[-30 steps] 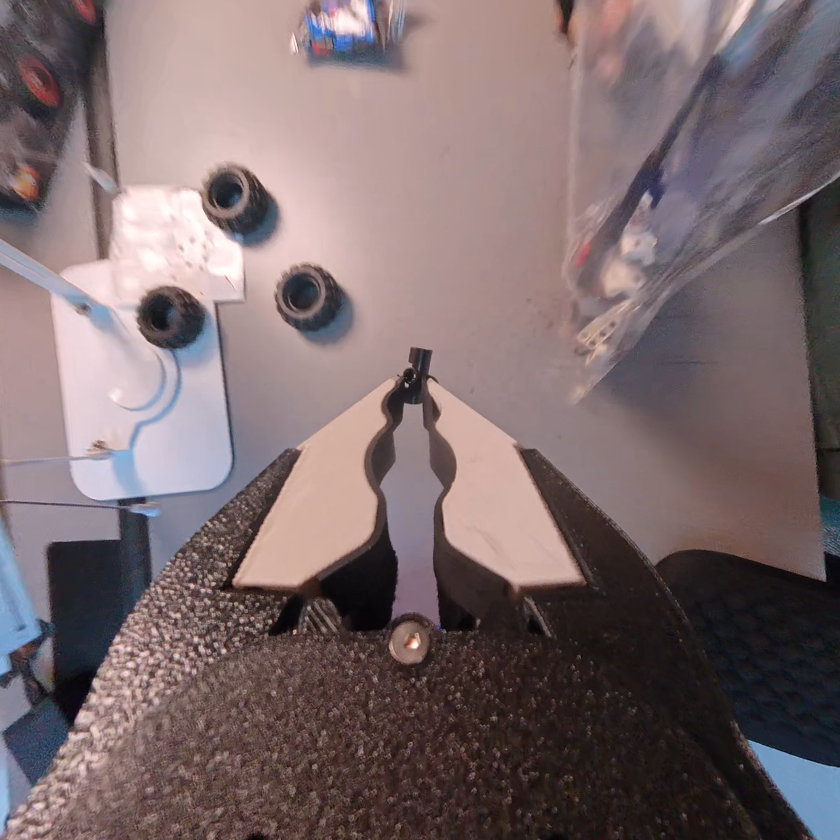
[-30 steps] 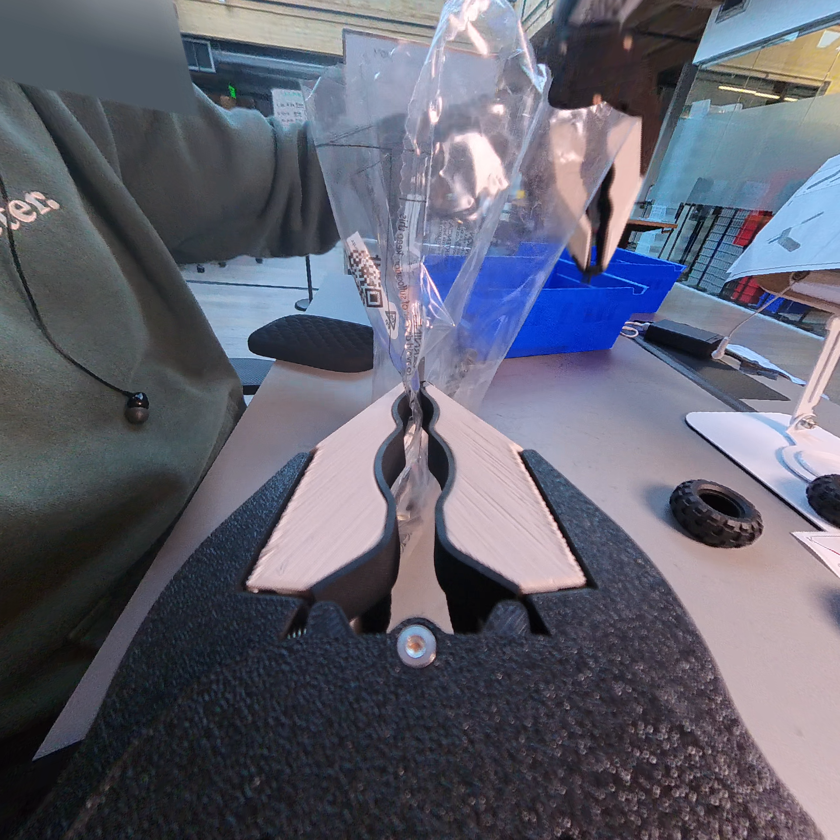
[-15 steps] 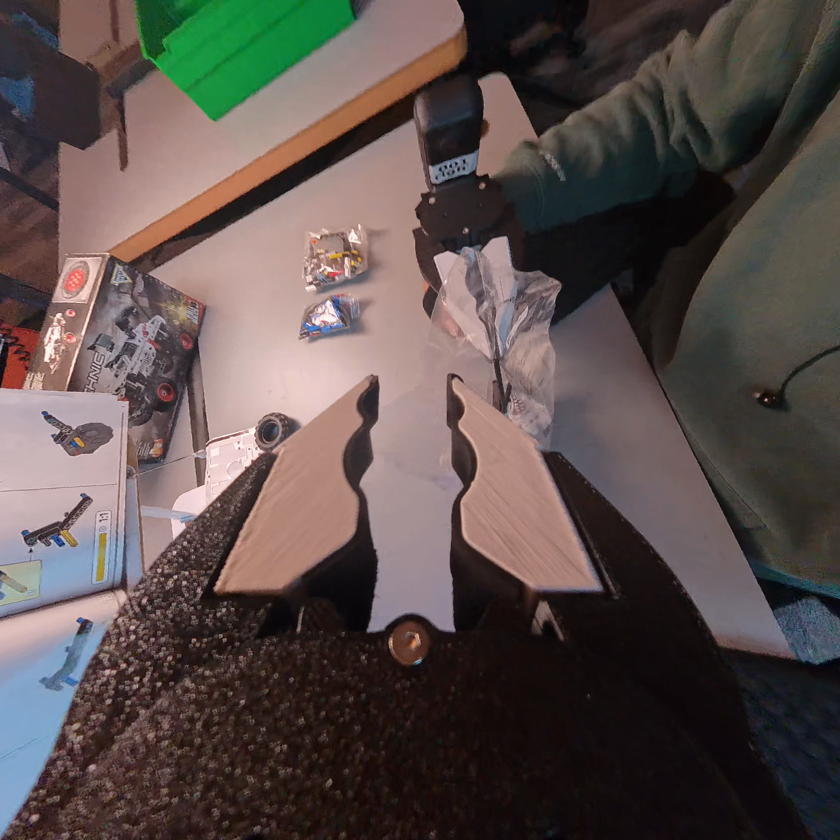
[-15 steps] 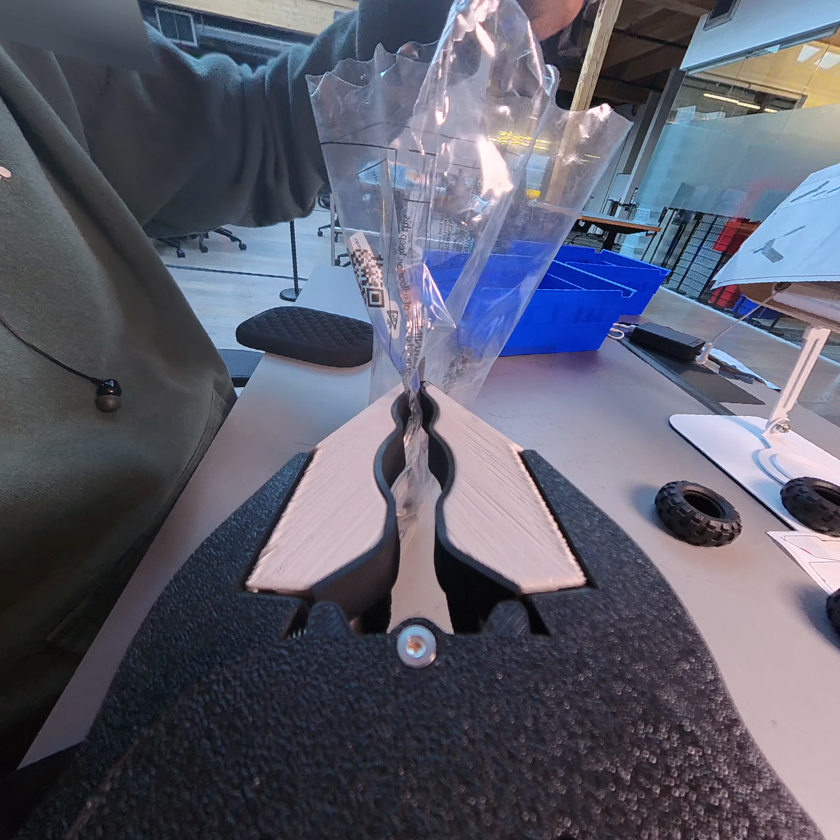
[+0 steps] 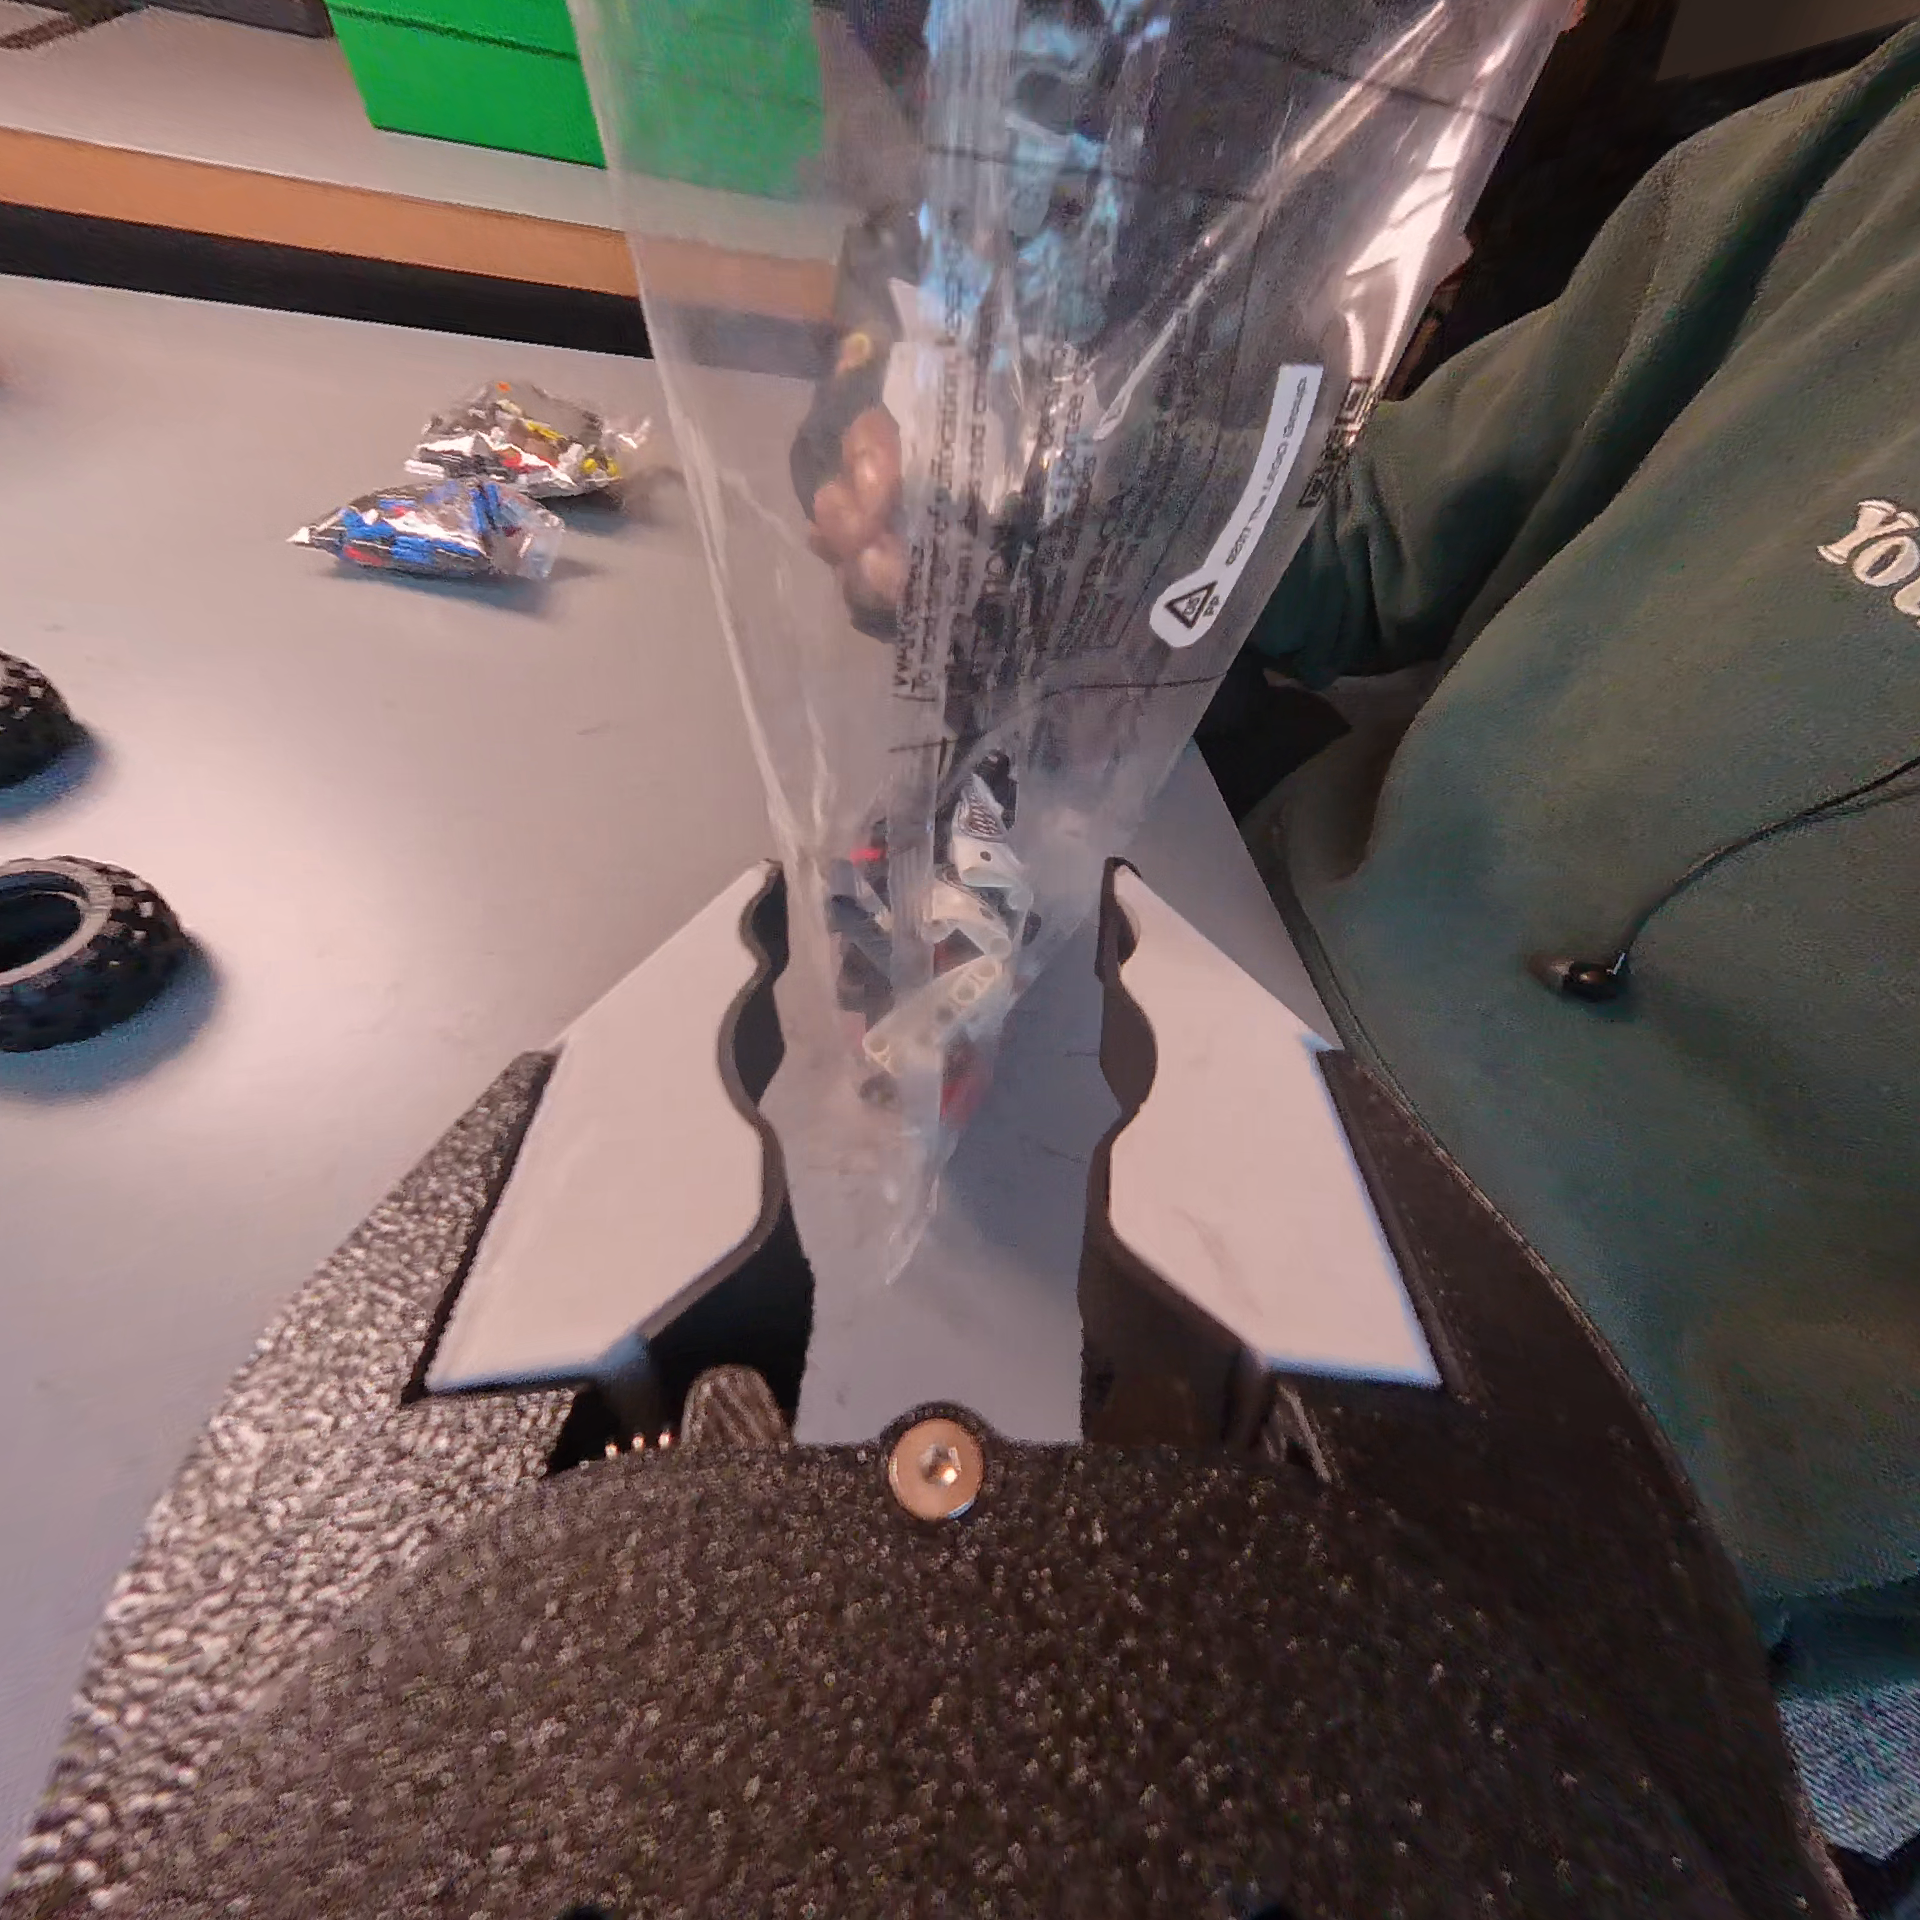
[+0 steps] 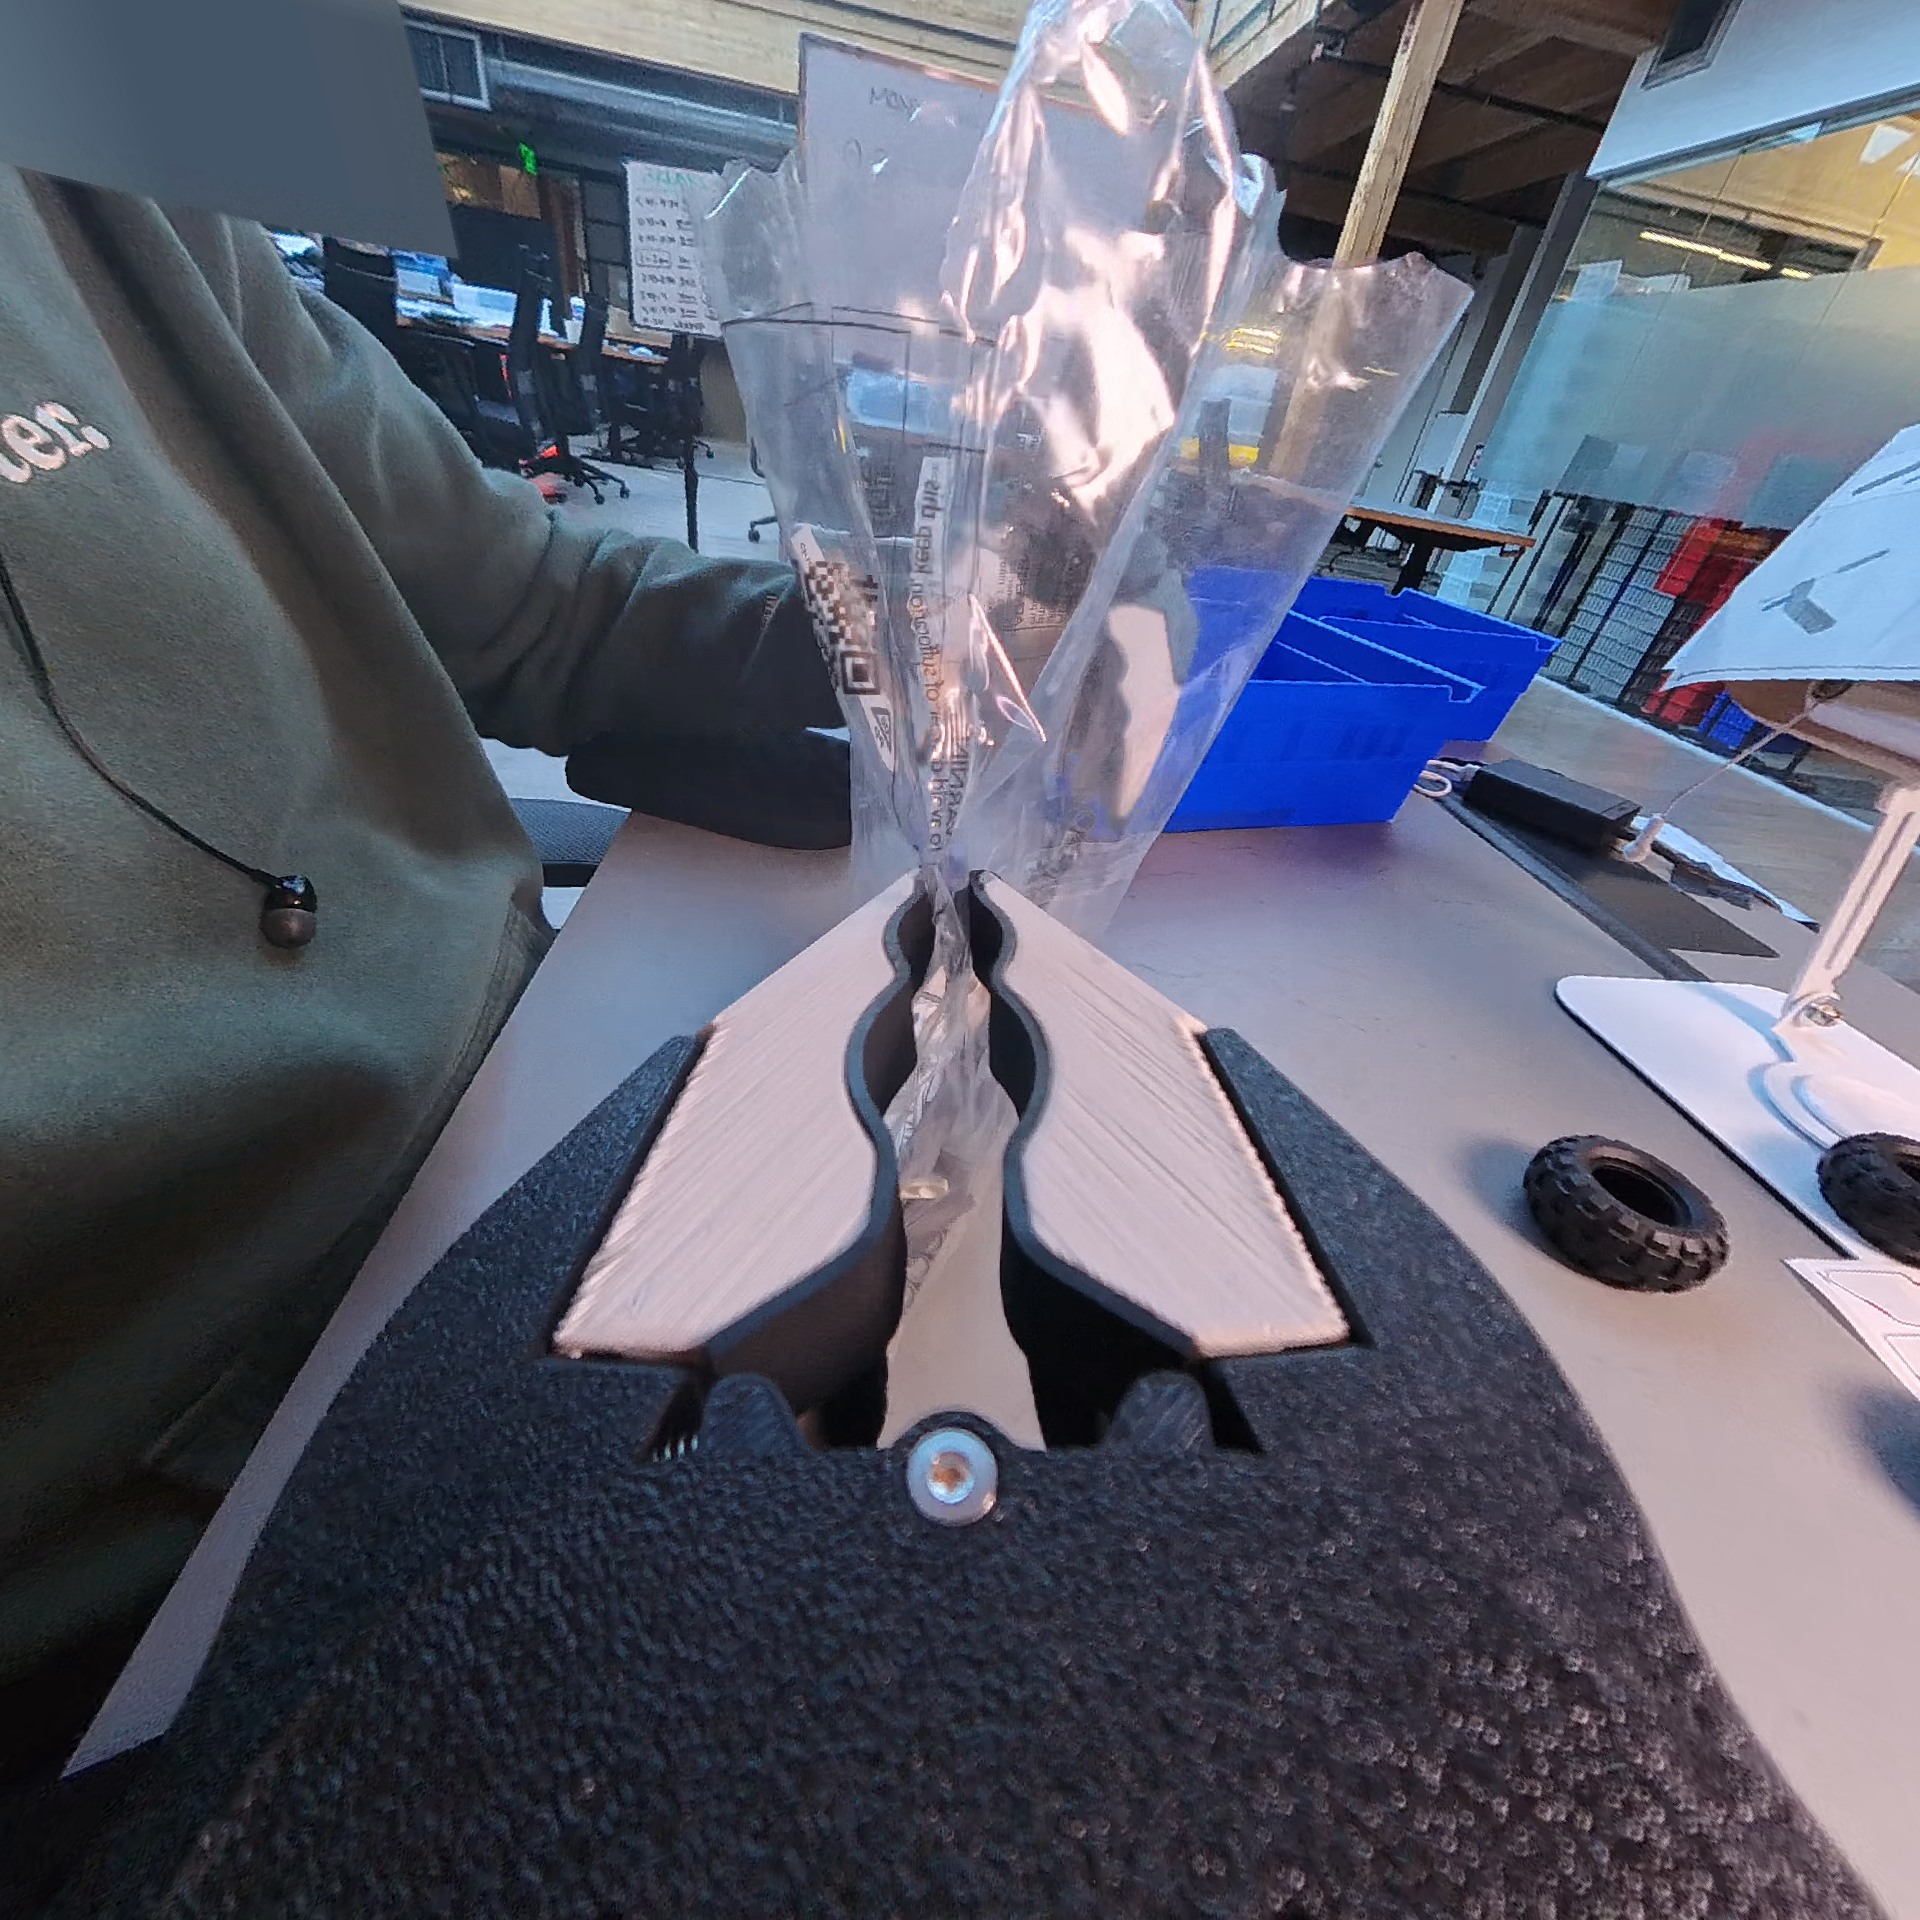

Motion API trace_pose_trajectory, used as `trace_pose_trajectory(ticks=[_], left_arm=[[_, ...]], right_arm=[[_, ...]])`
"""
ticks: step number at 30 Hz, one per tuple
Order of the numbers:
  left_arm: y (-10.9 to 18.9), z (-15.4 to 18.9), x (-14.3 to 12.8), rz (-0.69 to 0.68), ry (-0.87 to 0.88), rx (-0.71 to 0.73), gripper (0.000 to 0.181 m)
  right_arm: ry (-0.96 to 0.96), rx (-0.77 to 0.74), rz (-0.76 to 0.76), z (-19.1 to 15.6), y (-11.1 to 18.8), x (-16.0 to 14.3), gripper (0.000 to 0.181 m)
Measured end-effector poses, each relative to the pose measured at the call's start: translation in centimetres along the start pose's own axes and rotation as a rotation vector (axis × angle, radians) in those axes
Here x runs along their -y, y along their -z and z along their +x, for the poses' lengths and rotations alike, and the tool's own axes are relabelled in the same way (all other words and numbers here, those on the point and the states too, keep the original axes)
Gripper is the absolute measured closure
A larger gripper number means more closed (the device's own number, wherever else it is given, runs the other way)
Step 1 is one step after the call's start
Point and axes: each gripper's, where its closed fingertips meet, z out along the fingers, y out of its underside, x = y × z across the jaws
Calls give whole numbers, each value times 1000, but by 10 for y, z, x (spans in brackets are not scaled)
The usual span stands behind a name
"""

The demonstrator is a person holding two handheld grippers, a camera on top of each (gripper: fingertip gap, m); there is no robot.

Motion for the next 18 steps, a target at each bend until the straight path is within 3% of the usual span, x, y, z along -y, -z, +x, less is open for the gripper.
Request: trace_pose_trajectory(ticks=[2, 4, 8, 14, 18], left_arm=[[-1, 7, -5, -14, 9, -62, 148], [6, 10, -7, -11, -8, -56, 159], [22, 16, -14, 38, -3, -14, 164], [35, 18, -19, 69, -18, 64, 165], [47, 17, -18, 105, -33, 108, 175]], right_arm=[[5, -10, -9, 0, 1, 0, 172], [11, -42, -16, 5, 7, 0, 168], [-1, -93, 28, 14, 21, 9, 166], [2, -53, -31, 7, 1, 0, 180], [-8, -66, -20, 11, 7, 5, 181]])
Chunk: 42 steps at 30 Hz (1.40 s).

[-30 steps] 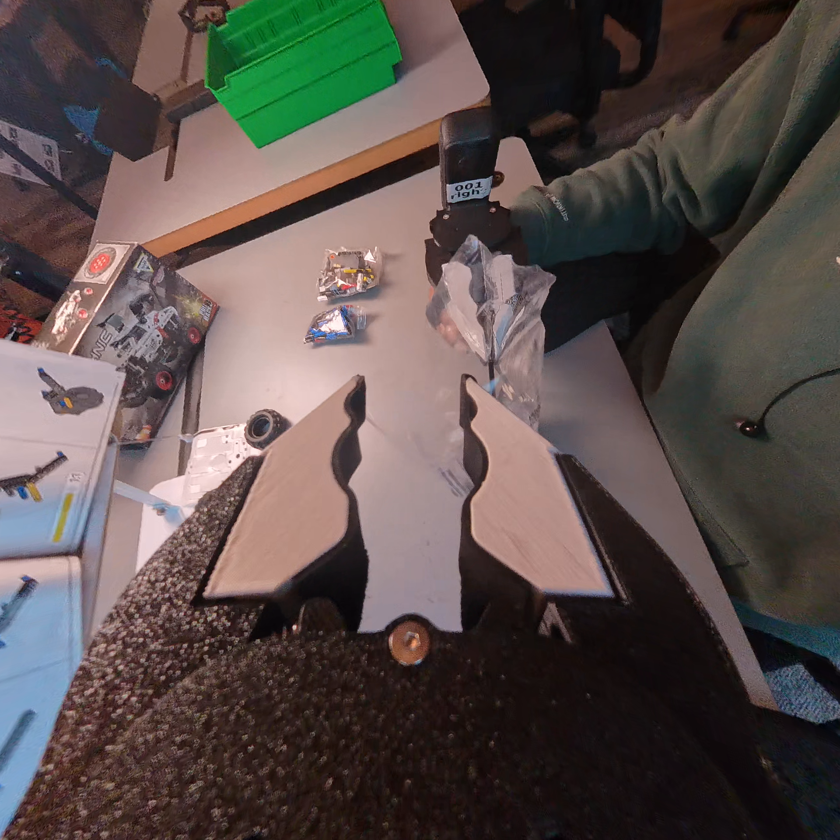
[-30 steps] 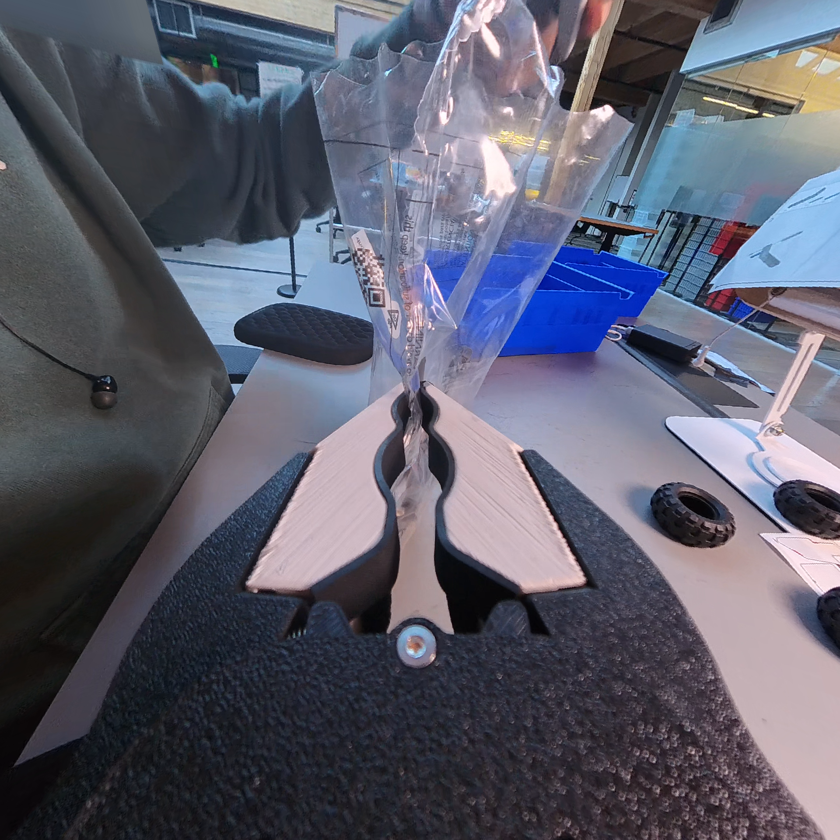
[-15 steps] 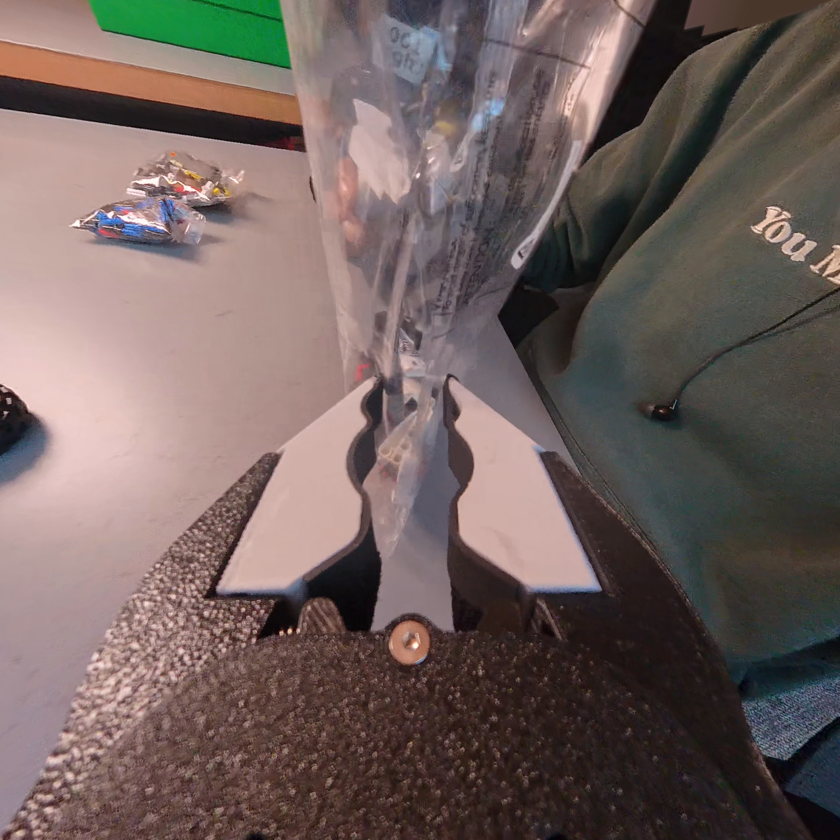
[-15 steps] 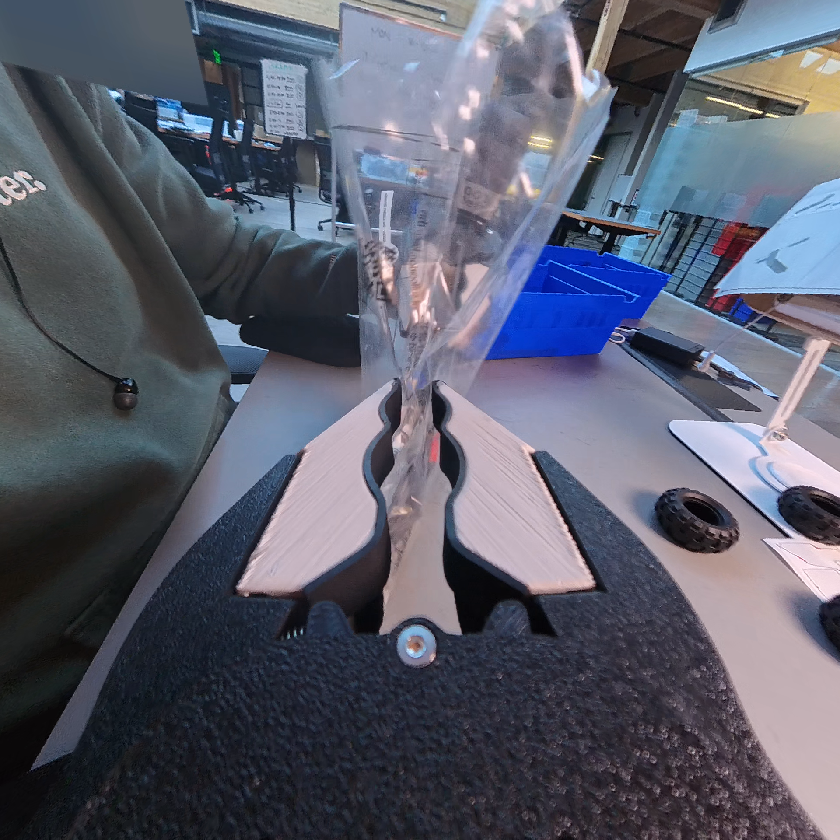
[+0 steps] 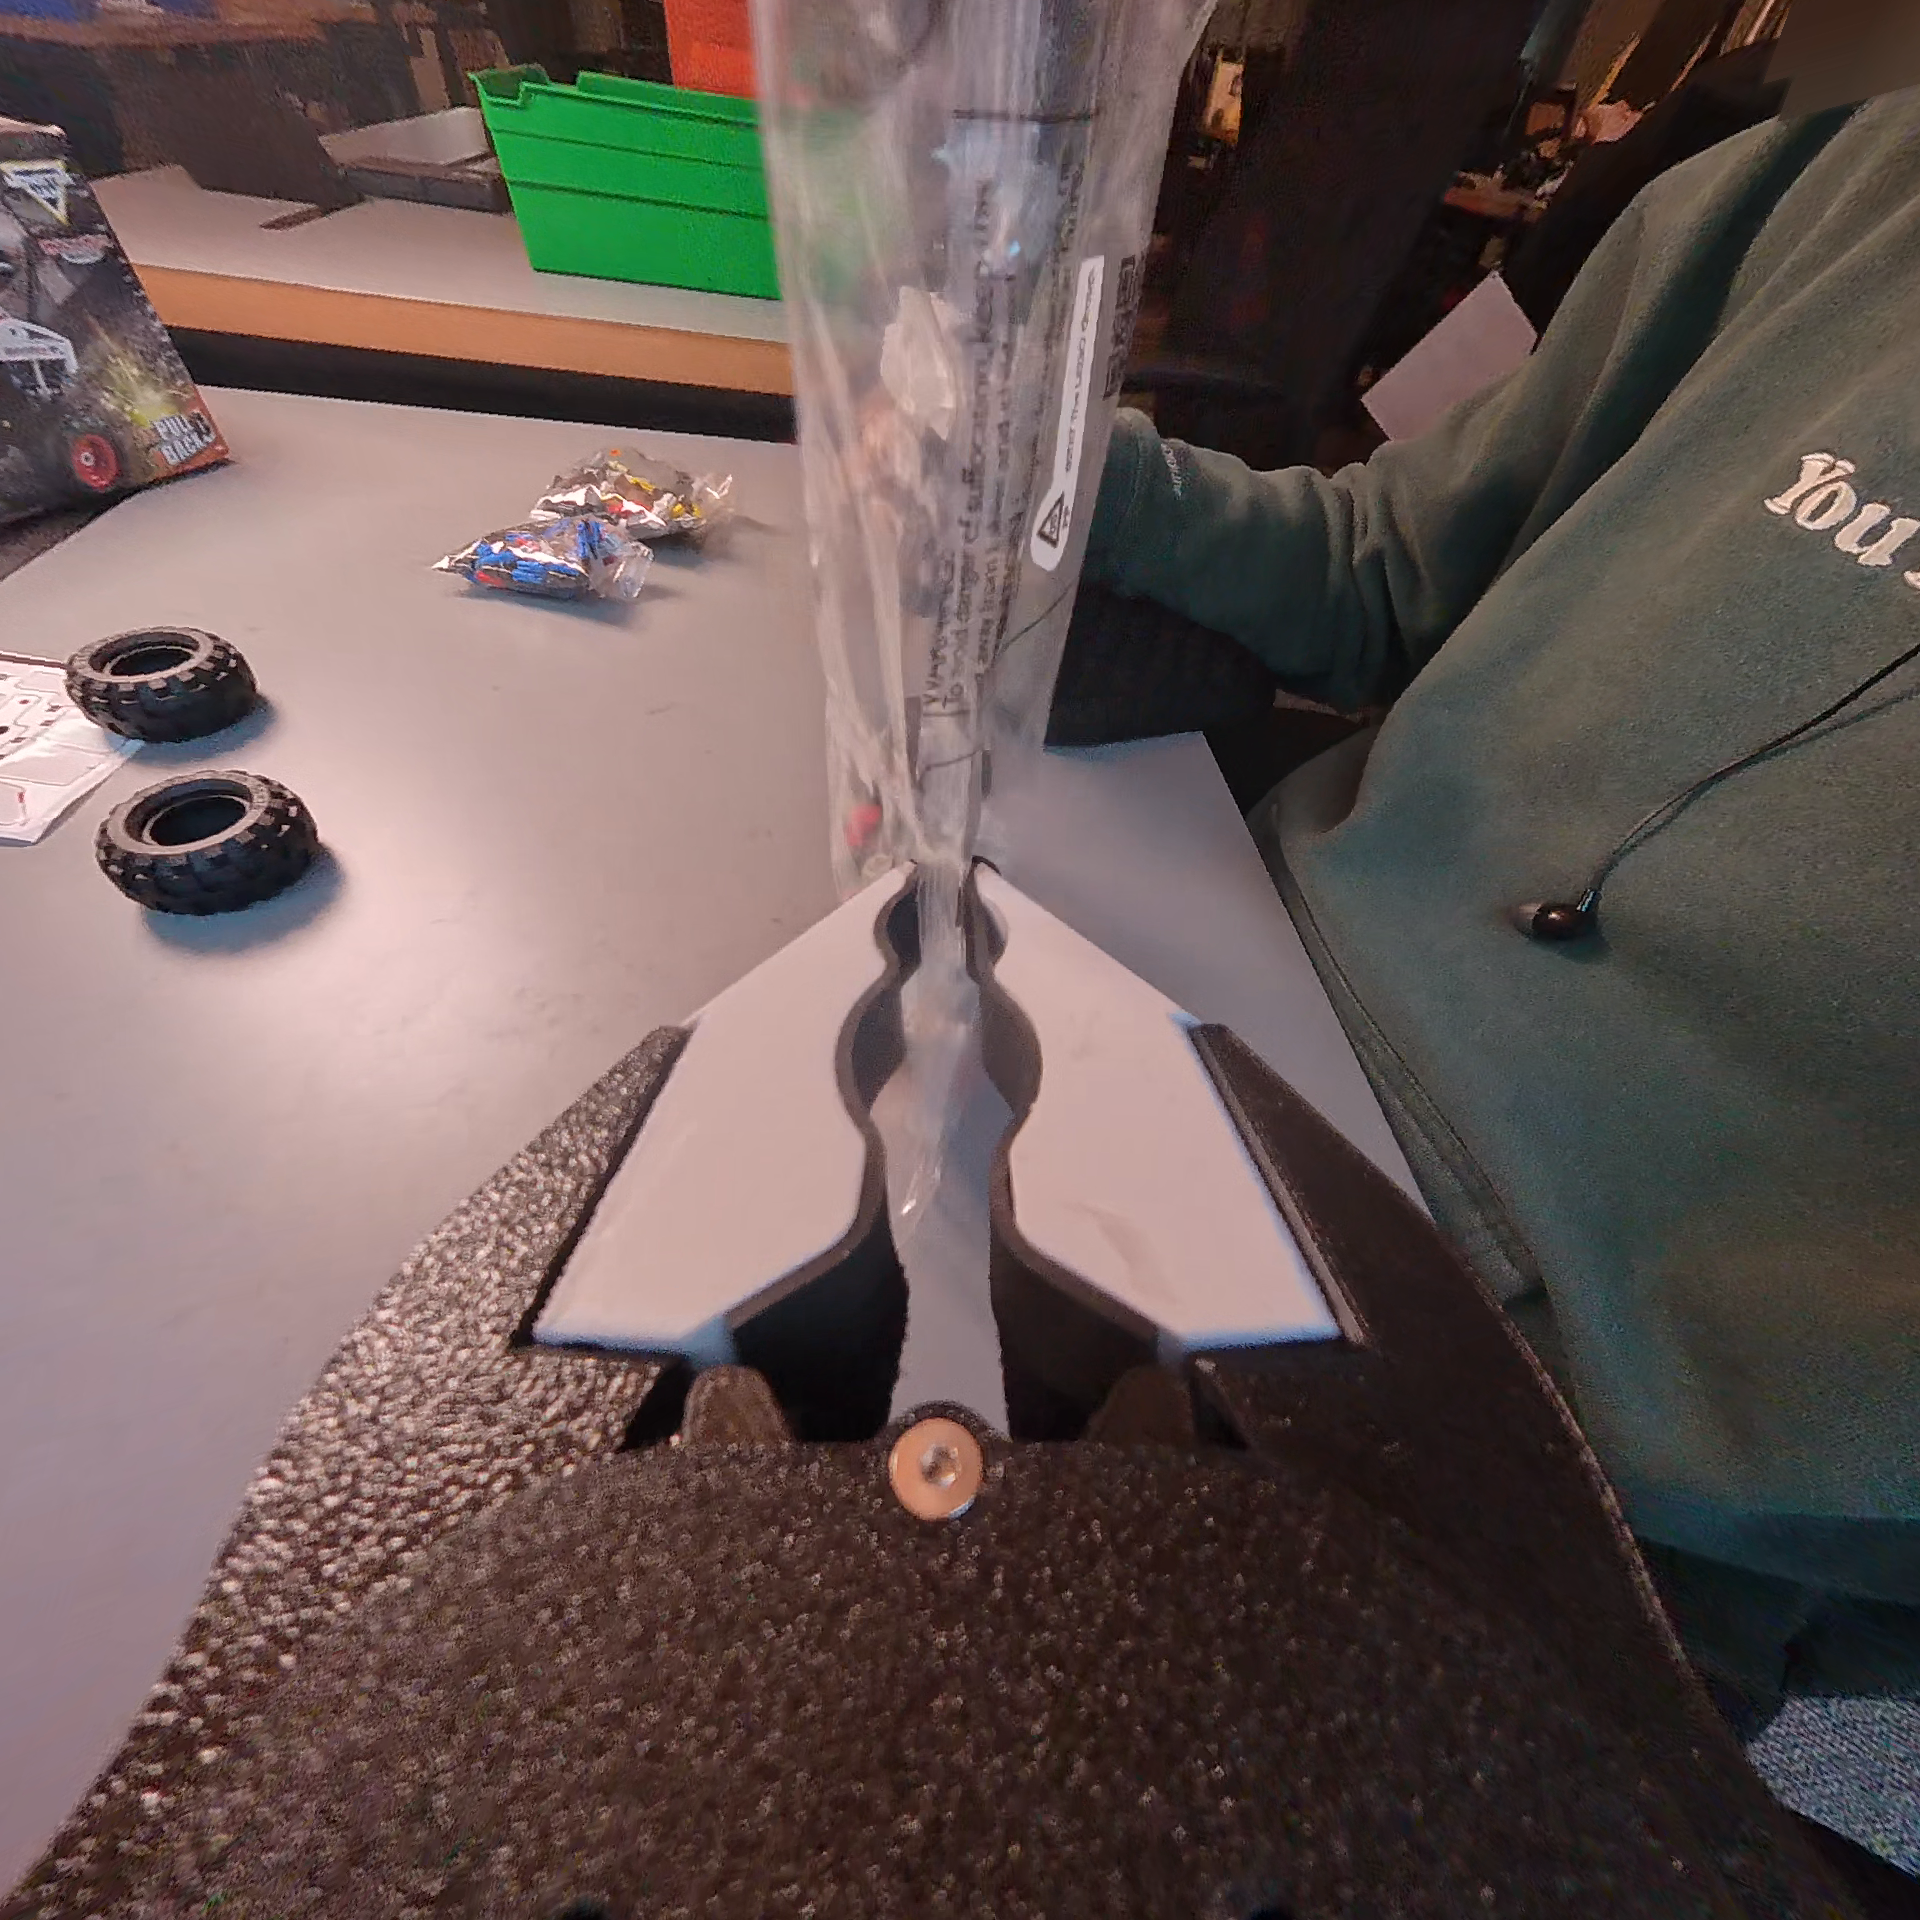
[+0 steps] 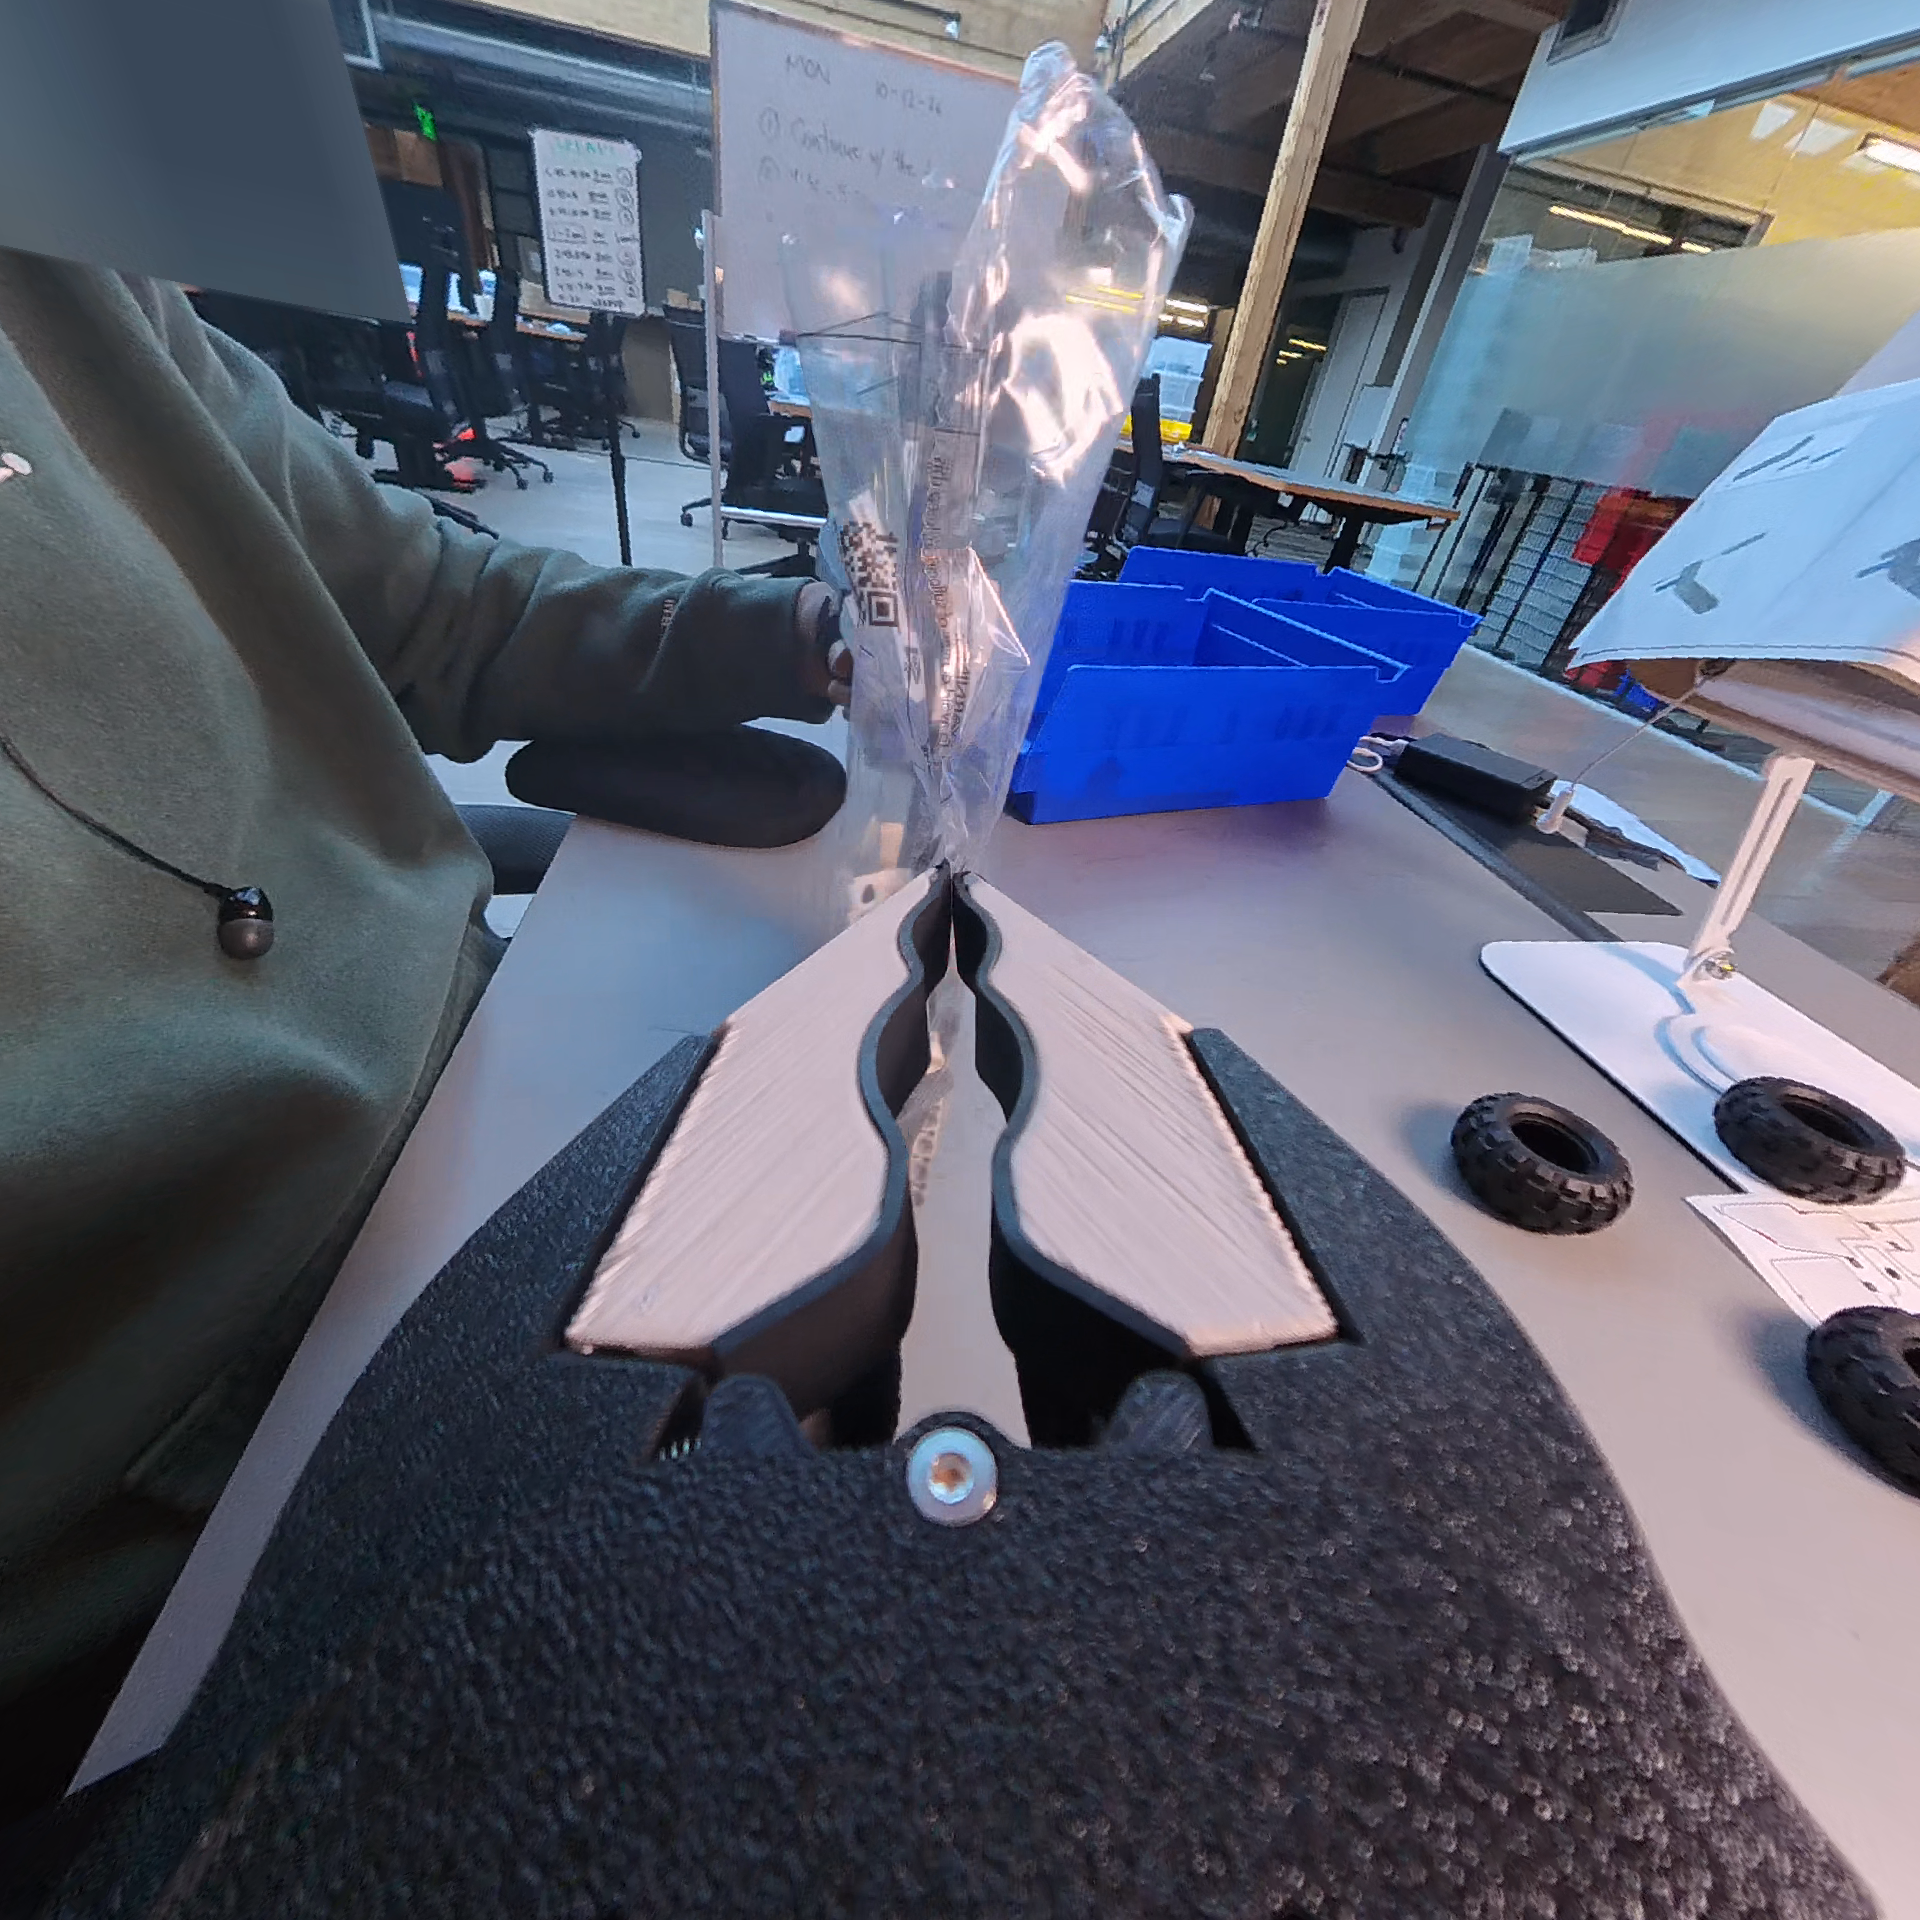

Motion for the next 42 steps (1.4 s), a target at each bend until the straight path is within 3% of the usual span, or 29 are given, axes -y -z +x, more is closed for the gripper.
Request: trace_pose_trajectory(ticks=[8, 11, 16, 19, 24, 29, 37, 39, 42], left_arm=[[8, 0, -3, 6, -9, 35, 178], [7, 1, -3, 10, 3, 32, 167], [20, 3, -5, 9, 5, 23, 164], [19, 4, -8, 4, 17, 15, 181], [-6, 12, -7, -38, -48, -5, 181], [18, -4, 2, 42, -23, 81, 181], [-5, 7, -2, 5, -50, 48, 181], [0, 4, 0, 23, -38, 65, 181], [7, -6, 1, 35, -1, 111, 181]], right_arm=[[-2, -29, -58, 4, 0, -11, 180], [-3, -23, -85, 2, -8, -16, 157], [-8, -24, -96, 5, -14, -21, 170], [-24, -6, -76, 2, -19, -19, 179], [-30, 77, -44, -12, -27, -15, 181], [-85, -47, -9, 18, -7, -14, 181], [-72, 55, -46, -5, -23, -21, 180], [-91, 22, -41, 3, -19, -22, 175], [-70, -57, -39, 16, -10, -17, 152]])
